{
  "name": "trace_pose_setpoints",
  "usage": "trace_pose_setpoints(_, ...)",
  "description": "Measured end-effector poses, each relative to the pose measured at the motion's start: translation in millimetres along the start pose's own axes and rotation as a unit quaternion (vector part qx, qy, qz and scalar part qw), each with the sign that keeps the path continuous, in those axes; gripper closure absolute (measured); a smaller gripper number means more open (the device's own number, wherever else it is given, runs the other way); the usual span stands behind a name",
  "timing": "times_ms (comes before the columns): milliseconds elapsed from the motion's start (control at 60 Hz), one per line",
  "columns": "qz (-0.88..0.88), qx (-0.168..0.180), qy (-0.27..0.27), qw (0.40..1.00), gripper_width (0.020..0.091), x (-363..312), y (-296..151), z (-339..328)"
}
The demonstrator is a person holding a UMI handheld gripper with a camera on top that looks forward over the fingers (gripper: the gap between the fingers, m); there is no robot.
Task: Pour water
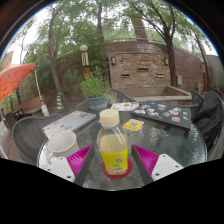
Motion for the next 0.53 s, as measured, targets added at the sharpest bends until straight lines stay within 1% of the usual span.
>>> trace_pose_setpoints(50,-0.005,-0.009,0.019,1.000,0.0269,-4,-3,-15)
trace_pose_setpoints(133,-0.008,-0.014,0.036,0.999,0.0269,-21,-15,-50)
trace_pose_setpoints(200,-0.007,-0.018,0.052,0.998,0.0272,-45,-24,-87)
trace_pose_setpoints(267,-0.015,-0.018,0.069,0.997,0.0269,-74,-35,-124)
trace_pose_setpoints(383,-0.039,-0.032,0.089,0.995,0.0271,-127,-52,-183)
trace_pose_setpoints(450,-0.039,-0.032,0.097,0.994,0.0265,-158,-57,-213)
trace_pose_setpoints(533,-0.033,-0.030,0.105,0.994,0.0276,-189,-70,-244)
Point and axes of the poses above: the point between the fingertips, and its own axes, seen from behind it with the camera up: x to the right, y down, z forward, the way the camera looks, the point moved 6 cm from there along -z, backward, against the way the camera looks, and after that the axes turned 9 degrees about -y, right-handed, at the moved point
